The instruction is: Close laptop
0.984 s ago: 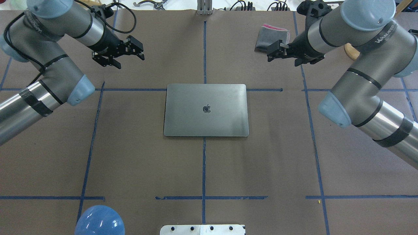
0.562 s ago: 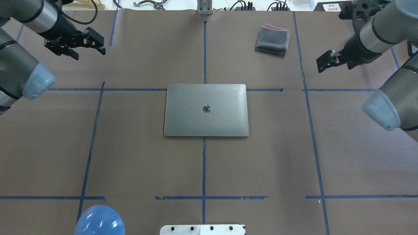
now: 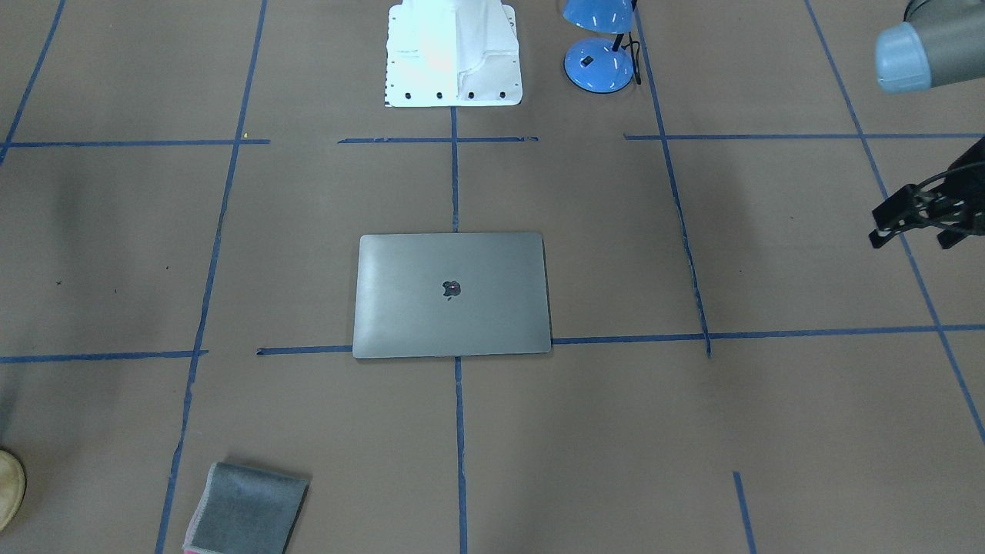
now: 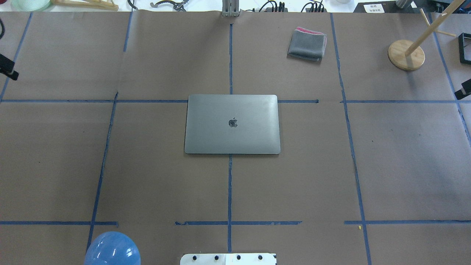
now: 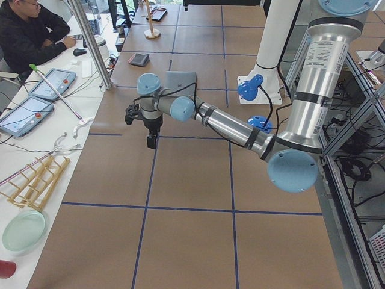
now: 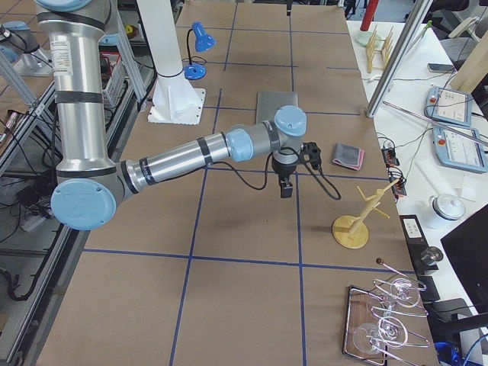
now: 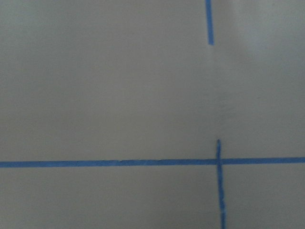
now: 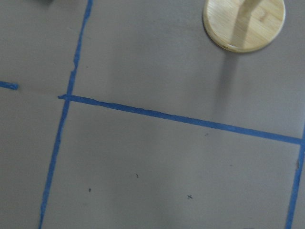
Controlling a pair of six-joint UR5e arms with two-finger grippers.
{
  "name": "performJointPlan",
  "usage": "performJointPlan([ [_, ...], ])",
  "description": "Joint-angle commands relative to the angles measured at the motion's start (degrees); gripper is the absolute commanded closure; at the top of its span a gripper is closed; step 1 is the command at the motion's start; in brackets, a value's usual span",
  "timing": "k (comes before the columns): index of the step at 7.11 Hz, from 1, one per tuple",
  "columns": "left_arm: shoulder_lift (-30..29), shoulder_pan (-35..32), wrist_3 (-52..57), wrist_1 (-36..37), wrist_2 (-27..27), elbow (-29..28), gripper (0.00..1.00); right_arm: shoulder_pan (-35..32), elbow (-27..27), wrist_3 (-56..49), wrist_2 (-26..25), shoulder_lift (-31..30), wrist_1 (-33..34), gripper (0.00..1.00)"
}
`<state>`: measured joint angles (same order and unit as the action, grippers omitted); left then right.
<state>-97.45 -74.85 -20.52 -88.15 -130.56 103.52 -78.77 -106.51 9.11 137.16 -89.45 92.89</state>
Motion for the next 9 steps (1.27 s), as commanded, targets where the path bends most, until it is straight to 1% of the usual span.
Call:
performJointPlan([
  [1, 10.2, -6.2, 13.5, -0.4, -2.0, -0.9, 0.00, -3.2, 4.4, -2.5, 1.4, -0.7, 0.0, 0.00],
  [2, 12.8, -9.0, 15.1, -0.4, -3.9, -1.1, 0.00, -3.2, 6.7, -2.4, 0.7, -1.3, 0.0, 0.00],
  [3, 13.8, -11.5, 15.2, 0.0, -4.0, -1.6, 0.00, -7.2, 10.1, -4.1, 0.9, -1.4, -1.0, 0.00],
  [4, 13.8, -14.2, 16.9, 0.1, -4.0, -3.4, 0.00, -8.6, 10.7, -7.8, 0.9, -3.4, -1.6, 0.00],
  [5, 12.6, -16.1, 19.8, 0.3, -4.0, -5.6, 0.00, -10.2, 11.7, -12.4, 1.1, -4.1, -1.5, 0.00],
  [6, 12.6, -16.2, 20.1, 0.4, -4.0, -6.2, 0.00, -10.4, 12.7, -12.9, 0.9, -4.6, -1.5, 0.00],
  [9, 12.8, -16.2, 20.1, 0.3, -4.1, -6.3, 0.00, -12.7, 13.5, -12.3, 0.8, -5.4, -1.0, 0.00],
])
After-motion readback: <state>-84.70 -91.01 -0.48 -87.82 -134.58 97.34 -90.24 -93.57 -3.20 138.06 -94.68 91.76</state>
